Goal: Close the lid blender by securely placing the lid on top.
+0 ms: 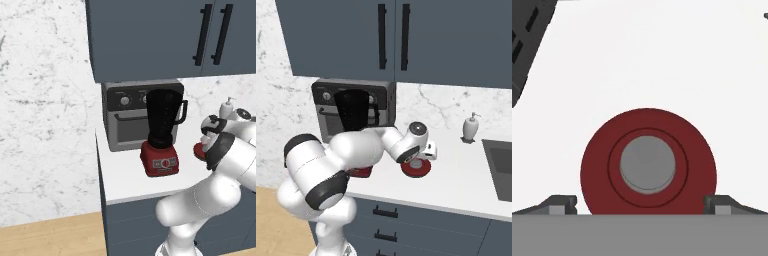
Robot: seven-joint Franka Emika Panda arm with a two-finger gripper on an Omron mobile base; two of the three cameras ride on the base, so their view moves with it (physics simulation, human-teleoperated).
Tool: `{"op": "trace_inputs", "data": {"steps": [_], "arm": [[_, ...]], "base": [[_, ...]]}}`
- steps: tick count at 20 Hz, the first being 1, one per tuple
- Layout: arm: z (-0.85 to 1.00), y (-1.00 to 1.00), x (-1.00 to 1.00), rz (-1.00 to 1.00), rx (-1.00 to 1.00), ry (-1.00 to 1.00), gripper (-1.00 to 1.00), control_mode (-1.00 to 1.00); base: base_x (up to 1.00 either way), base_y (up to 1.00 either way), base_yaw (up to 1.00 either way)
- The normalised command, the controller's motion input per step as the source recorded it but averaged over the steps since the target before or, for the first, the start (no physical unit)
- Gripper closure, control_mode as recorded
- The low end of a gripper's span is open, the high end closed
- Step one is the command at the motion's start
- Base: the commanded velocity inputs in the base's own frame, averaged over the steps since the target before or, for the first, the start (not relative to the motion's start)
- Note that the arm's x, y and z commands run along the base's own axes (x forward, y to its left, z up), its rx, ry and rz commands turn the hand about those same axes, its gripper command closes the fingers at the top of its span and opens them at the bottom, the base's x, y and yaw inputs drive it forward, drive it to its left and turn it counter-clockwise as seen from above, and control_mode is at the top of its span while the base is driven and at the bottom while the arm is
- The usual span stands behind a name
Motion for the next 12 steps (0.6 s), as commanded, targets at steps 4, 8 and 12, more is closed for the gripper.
{"op": "trace_inputs", "data": {"steps": [4,8,12], "arm": [[-0.27,-0.04,0.14,0.05,0.0,0.0,-1.0,-1.0],[-0.26,0.0,0.13,0.03,0.0,0.0,-1.0,-1.0],[-0.23,0.0,0.1,0.03,0.0,0.0,-1.0,-1.0]], "base": [[0.0,0.0,0.0],[0.0,0.0,0.0],[0.0,0.0,0.0]]}}
